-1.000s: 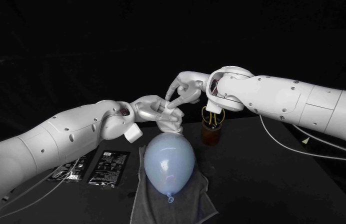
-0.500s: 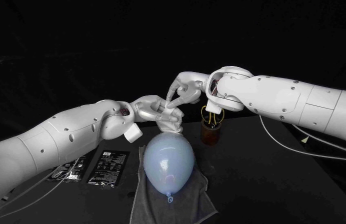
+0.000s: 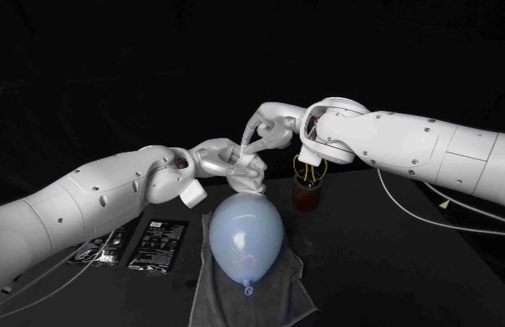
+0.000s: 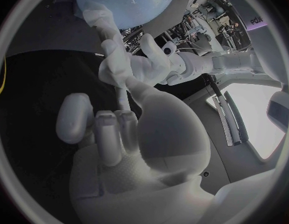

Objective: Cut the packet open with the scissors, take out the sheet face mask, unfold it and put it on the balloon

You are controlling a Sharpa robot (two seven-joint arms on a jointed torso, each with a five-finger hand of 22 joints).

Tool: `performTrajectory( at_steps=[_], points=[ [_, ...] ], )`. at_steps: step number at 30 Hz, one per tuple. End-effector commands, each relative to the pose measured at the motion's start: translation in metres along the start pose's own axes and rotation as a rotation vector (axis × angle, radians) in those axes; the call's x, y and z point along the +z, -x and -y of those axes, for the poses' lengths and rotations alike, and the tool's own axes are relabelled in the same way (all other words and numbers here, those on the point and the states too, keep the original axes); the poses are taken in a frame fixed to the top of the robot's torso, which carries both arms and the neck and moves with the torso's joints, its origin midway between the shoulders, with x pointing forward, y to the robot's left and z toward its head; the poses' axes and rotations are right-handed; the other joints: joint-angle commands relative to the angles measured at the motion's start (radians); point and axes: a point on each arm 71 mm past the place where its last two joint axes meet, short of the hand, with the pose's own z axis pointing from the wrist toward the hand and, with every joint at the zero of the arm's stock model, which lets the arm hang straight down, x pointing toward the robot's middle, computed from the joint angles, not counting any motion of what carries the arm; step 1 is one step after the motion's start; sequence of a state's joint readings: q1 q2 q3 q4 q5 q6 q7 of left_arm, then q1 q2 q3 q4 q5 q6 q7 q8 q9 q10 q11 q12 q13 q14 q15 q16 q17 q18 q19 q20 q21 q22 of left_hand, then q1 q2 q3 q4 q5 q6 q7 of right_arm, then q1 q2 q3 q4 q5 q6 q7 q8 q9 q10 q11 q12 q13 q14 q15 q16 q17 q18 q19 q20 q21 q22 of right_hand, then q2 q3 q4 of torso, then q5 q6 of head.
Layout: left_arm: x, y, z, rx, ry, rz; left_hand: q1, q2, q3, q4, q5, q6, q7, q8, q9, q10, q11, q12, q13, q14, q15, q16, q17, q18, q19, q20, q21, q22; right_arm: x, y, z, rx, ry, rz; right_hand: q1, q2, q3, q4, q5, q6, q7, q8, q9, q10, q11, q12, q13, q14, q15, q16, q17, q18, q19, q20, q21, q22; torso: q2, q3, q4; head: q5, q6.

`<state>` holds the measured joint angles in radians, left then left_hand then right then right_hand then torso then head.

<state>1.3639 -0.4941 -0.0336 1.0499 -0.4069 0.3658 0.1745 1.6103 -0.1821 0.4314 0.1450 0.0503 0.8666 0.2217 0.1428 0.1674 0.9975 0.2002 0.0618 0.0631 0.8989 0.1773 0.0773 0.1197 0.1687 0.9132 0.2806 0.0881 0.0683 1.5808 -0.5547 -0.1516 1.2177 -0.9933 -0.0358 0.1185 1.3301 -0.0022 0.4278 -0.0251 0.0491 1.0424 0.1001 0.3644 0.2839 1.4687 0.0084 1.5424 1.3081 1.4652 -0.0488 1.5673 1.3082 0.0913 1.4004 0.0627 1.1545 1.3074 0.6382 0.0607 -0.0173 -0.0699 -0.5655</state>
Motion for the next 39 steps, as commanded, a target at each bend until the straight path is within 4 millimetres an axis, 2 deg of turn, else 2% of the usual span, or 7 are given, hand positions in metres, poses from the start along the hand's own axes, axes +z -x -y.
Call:
performTrajectory(
  at_steps=[1,15,18,20,30,35,39],
  points=[
    [0.002,-0.003,0.004,-0.008,-0.02,-0.017,-0.013,0.0,0.008,0.0,-0.002,0.005,0.028,0.004,-0.001,0.005,0.001,0.0,-0.001,0.006,-0.001,-0.001,0.0,0.015,0.005,0.001,0.002,-0.001,0.0,0.003,-0.003,-0.008,0.03,0.06,0.001,-0.006,0.003,-0.001,0.0,0.021,-0.02,0.002,0.034,0.085,-0.002,0.006,0.24,0.106,-0.004,0.003,0.263,-0.008,0.002,-0.005,0.003,0.089,0.0,0.0,-0.0002,0.0,0.001],
    [0.001,-0.001,0.003,-0.023,-0.013,-0.014,-0.028,-0.004,0.018,0.0,-0.002,0.005,0.032,0.003,-0.002,0.003,0.003,0.0,-0.001,0.005,0.0,-0.003,0.0,0.015,0.004,0.001,0.001,-0.001,-0.003,0.004,-0.004,0.001,0.031,0.096,-0.003,-0.01,0.01,-0.001,0.0,0.018,-0.021,0.014,0.041,0.085,-0.003,0.006,0.24,0.106,-0.005,0.003,0.263,-0.009,0.003,-0.007,0.004,0.09,0.0,0.0008,-0.0002,0.0,0.003],
    [0.001,-0.001,0.003,-0.027,-0.013,-0.014,-0.03,-0.005,0.02,0.0,-0.002,0.004,0.032,0.003,-0.002,0.002,0.004,0.0,-0.001,0.005,0.0,-0.003,0.0,0.014,0.003,0.002,0.0,-0.001,-0.003,0.003,-0.004,0.004,0.031,0.092,-0.005,-0.011,0.015,-0.002,0.0,0.017,-0.023,0.021,0.045,0.09,-0.004,0.012,0.247,0.106,-0.006,0.003,0.263,-0.009,0.004,-0.008,0.005,0.091,0.0,0.0005,0.0,-0.001,0.003],
    [0.001,-0.001,0.003,-0.03,-0.014,-0.014,-0.03,-0.005,0.02,0.0,-0.002,0.004,0.032,0.003,-0.002,0.002,0.004,0.0,-0.001,0.005,0.0,-0.003,0.0,0.014,0.003,0.002,0.0,-0.001,-0.004,0.003,-0.003,0.005,0.029,0.092,-0.008,-0.013,0.024,-0.003,0.0,0.02,-0.026,0.037,0.054,0.095,-0.007,0.019,0.253,0.106,-0.008,0.003,0.263,-0.009,0.005,-0.01,0.005,0.092,0.001,0.0004,0.0002,-0.001,0.003],
    [0.0,0.002,0.002,-0.043,-0.013,0.009,-0.086,-0.027,0.011,0.008,-0.002,-0.013,0.04,-0.009,-0.007,-0.025,0.012,-0.001,-0.001,0.002,0.005,-0.005,-0.001,0.014,0.0,0.004,-0.003,-0.001,-0.008,0.007,0.001,0.087,-0.014,0.179,-0.015,-0.013,0.039,-0.003,0.0,0.017,-0.028,0.055,0.064,0.097,-0.01,0.021,0.256,0.106,-0.011,0.003,0.263,-0.009,0.006,-0.012,0.004,0.093,-0.001,0.0004,0.0,0.0,0.001],
    [-0.001,0.003,0.002,-0.046,-0.013,0.017,-0.092,-0.025,0.008,0.01,-0.002,-0.014,0.041,-0.009,-0.007,-0.026,0.012,-0.001,-0.001,0.003,0.005,-0.005,-0.001,0.014,0.001,0.005,-0.003,-0.001,-0.01,0.009,0.004,0.16,-0.071,0.219,-0.018,-0.013,0.044,-0.002,0.0,0.014,-0.029,0.061,0.068,0.095,-0.01,0.018,0.252,0.106,-0.012,0.003,0.263,-0.007,0.002,-0.013,-0.005,0.089,0.0,0.0001,-0.0001,0.0,0.001],
    [-0.001,0.003,0.002,-0.049,-0.012,0.02,-0.089,-0.009,0.018,0.009,-0.002,-0.01,0.038,-0.007,-0.007,-0.023,0.009,0.002,0.0,0.011,0.002,-0.001,0.001,0.015,0.003,0.004,-0.003,-0.001,-0.011,0.009,0.006,0.211,-0.111,0.244,-0.02,-0.013,0.048,-0.002,0.0,0.011,-0.029,0.064,0.07,0.094,-0.01,0.017,0.252,0.106,-0.012,0.003,0.263,-0.006,0.001,-0.013,-0.011,0.087,0.0,0.0002,-0.0005,0.001,0.002]
  ],
)
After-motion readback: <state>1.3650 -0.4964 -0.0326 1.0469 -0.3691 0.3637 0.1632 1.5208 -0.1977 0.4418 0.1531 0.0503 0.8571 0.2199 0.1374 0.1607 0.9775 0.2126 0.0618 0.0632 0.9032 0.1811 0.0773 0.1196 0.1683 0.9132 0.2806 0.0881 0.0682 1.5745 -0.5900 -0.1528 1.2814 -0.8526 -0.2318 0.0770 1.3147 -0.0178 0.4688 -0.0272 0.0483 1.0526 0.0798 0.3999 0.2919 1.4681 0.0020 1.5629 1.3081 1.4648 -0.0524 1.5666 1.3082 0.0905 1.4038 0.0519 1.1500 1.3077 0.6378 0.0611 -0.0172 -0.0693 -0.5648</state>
